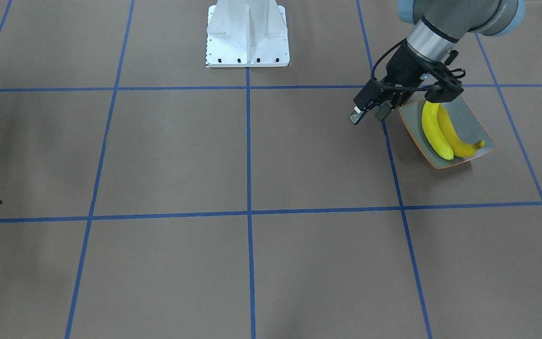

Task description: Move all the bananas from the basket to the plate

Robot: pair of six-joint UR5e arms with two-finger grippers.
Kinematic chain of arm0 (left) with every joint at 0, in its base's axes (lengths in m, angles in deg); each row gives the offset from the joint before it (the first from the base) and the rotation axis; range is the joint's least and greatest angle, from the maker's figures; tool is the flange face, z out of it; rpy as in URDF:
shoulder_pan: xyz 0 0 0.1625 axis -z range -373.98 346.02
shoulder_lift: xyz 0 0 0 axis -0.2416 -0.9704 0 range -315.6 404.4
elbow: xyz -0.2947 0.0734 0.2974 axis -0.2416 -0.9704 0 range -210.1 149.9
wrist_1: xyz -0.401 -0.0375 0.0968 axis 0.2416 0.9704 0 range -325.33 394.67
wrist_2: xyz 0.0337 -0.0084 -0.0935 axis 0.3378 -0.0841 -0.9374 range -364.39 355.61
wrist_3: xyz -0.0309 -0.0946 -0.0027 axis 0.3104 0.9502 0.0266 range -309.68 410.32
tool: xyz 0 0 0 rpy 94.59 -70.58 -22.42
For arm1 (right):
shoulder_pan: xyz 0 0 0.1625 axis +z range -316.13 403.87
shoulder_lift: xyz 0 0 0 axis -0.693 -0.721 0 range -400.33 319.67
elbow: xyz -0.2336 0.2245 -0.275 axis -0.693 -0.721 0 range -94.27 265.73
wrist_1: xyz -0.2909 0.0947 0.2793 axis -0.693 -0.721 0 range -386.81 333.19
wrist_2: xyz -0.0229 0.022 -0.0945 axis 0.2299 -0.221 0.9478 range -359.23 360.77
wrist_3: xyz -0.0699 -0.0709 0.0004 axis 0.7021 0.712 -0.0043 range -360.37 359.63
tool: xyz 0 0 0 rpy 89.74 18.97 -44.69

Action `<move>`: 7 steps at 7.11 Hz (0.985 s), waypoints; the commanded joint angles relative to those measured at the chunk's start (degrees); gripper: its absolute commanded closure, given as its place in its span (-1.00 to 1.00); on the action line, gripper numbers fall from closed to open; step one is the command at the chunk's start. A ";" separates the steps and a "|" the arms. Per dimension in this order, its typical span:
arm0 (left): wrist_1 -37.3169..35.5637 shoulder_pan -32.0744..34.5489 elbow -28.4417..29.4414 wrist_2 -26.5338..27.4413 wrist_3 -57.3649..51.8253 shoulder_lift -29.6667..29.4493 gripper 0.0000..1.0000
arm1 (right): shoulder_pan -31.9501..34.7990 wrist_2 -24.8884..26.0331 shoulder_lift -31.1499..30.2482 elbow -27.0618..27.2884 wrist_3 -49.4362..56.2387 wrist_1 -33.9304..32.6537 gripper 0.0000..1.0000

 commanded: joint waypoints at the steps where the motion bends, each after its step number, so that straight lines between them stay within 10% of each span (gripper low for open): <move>1: -0.63 -1.36 1.87 0.29 8.45 -7.04 -0.99 | -5.39 -2.53 5.37 1.29 -10.87 0.06 1.00; 4: -0.63 -3.91 5.74 2.30 13.85 -12.43 -0.99 | -14.00 1.30 15.39 1.21 -25.63 1.89 1.00; 7: -0.46 -4.71 8.56 3.64 16.82 -15.60 -0.99 | -24.63 14.38 17.34 0.15 -51.96 24.08 1.00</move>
